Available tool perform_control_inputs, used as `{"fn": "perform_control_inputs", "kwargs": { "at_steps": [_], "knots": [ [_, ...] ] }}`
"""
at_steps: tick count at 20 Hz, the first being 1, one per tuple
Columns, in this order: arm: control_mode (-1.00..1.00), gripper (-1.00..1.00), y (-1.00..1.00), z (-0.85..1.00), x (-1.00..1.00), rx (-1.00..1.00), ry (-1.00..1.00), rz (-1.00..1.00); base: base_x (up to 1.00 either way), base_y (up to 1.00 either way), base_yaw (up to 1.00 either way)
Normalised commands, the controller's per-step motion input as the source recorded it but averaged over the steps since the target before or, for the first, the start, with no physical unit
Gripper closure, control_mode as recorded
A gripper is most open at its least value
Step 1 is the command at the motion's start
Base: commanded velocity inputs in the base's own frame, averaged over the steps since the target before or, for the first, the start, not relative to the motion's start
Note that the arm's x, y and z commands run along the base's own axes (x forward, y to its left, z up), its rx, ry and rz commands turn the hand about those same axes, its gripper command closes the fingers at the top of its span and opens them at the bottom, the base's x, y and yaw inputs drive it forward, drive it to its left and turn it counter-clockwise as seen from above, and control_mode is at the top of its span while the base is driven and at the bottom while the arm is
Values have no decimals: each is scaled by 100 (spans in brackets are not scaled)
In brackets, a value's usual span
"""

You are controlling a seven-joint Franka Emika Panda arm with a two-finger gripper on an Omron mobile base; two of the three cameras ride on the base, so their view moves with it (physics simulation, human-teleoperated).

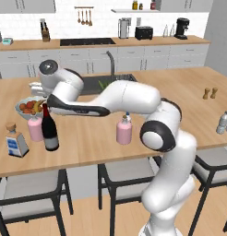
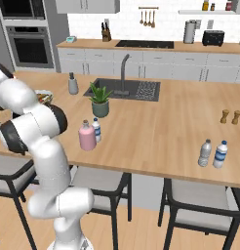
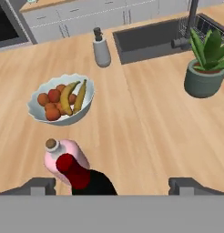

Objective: Move the plastic bottles in the middle to the plastics group, and the glass bottles in the middle to the glass group.

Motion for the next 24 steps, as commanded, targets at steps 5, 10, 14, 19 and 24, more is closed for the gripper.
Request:
{"fn": "perform_control_inputs", "kwargs": {
  "at_steps": [5,10,14,19,24],
  "knots": [
    [-100,-100,-86,15,-34,0,0,36,0,0,0],
    [-100,-100,-93,3,-34,0,2,31,0,0,0],
    [-100,-100,-98,0,-43,0,1,30,0,0,0],
    [-100,-100,-100,0,-53,0,3,9,0,0,0],
    [-100,-100,-96,0,-36,-7,14,0,0,0,0]
  ]
}}
